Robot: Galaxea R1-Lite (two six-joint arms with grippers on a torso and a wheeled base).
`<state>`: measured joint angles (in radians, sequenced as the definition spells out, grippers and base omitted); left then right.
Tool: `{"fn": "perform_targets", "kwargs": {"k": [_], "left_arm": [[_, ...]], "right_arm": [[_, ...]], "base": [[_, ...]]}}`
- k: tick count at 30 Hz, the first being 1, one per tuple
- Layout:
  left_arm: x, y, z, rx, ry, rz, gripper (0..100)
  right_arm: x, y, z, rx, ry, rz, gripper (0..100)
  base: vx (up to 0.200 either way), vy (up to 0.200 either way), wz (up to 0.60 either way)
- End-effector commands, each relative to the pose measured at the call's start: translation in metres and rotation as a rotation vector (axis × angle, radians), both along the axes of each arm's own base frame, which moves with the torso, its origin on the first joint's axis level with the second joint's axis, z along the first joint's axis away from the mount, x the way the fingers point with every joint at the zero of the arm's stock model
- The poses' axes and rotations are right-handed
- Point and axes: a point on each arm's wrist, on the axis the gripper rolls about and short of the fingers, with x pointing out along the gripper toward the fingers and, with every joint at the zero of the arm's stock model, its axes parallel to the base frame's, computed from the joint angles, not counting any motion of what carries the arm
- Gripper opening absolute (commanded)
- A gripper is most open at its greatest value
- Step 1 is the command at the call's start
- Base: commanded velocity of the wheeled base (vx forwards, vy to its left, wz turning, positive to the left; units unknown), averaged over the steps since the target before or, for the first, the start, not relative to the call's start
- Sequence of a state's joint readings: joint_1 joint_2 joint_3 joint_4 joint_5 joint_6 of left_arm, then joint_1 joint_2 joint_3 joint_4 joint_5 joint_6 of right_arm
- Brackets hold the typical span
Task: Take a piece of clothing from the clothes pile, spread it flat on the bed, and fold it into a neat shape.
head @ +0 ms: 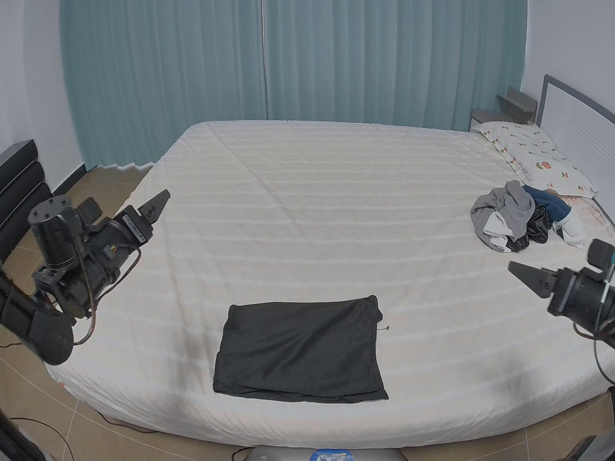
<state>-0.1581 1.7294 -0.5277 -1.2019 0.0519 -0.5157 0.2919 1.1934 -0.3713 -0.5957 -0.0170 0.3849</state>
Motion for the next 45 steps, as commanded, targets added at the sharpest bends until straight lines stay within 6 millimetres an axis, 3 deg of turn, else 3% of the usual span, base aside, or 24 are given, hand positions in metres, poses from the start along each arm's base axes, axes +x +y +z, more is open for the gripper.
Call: {"fn": "perform_targets", "kwargs": {"k": [1,4,5,6,7,11,18,23,32,40,42,45], "left_arm": [[-0.139,0.027,0.056,0.228,-0.322,0.078,100],[-0.169,0.031,0.045,0.322,-0.327,0.087,100],[-0.17,0.031,0.045,0.323,-0.327,0.087,100],[-0.186,0.033,0.038,0.353,-0.327,0.087,100],[-0.186,0.033,0.038,0.353,-0.327,0.087,100],[-0.218,0.037,0.018,0.368,-0.272,0.076,100],[-0.264,0.042,-0.006,0.387,-0.208,0.059,100],[-0.286,0.045,-0.023,0.393,-0.165,0.047,100],[-0.298,0.047,-0.041,0.406,-0.149,0.047,100],[-0.297,0.047,-0.057,0.412,-0.102,0.052,100],[-0.294,0.047,-0.068,0.42,-0.069,0.064,100],[-0.294,0.047,-0.069,0.421,-0.061,0.07,100]], "right_arm": [[-0.143,-0.046,-0.002,-0.196,-0.245,-0.152,100],[-0.163,-0.047,-0.011,-0.216,-0.244,-0.219,100],[-0.164,-0.047,-0.012,-0.217,-0.242,-0.222,100],[-0.174,-0.048,-0.019,-0.246,-0.23,-0.241,100],[-0.174,-0.048,-0.019,-0.246,-0.23,-0.241,100],[-0.192,-0.047,-0.036,-0.279,-0.204,-0.281,100],[-0.196,-0.044,-0.056,-0.294,-0.121,-0.345,100],[-0.195,-0.045,-0.06,-0.306,-0.093,-0.388,100],[-0.194,-0.043,-0.061,-0.36,-0.047,-0.468,100],[-0.183,-0.041,-0.088,-0.377,-0.029,-0.333,100],[-0.174,-0.041,-0.095,-0.395,-0.158,-0.27,100],[-0.171,-0.039,-0.094,-0.42,-0.277,-0.147,100]], "base": [[0.0,0.0,0.0],[0.0,0.0,0.0],[0.0,0.0,0.0],[0.0,0.0,0.0],[0.0,0.0,0.0],[0.0,0.0,0.0],[0.0,0.0,0.0],[0.0,0.0,0.0],[0.0,0.0,0.0],[0.0,0.0,0.0],[0.0,0.0,0.0],[0.0,0.0,0.0]]}}
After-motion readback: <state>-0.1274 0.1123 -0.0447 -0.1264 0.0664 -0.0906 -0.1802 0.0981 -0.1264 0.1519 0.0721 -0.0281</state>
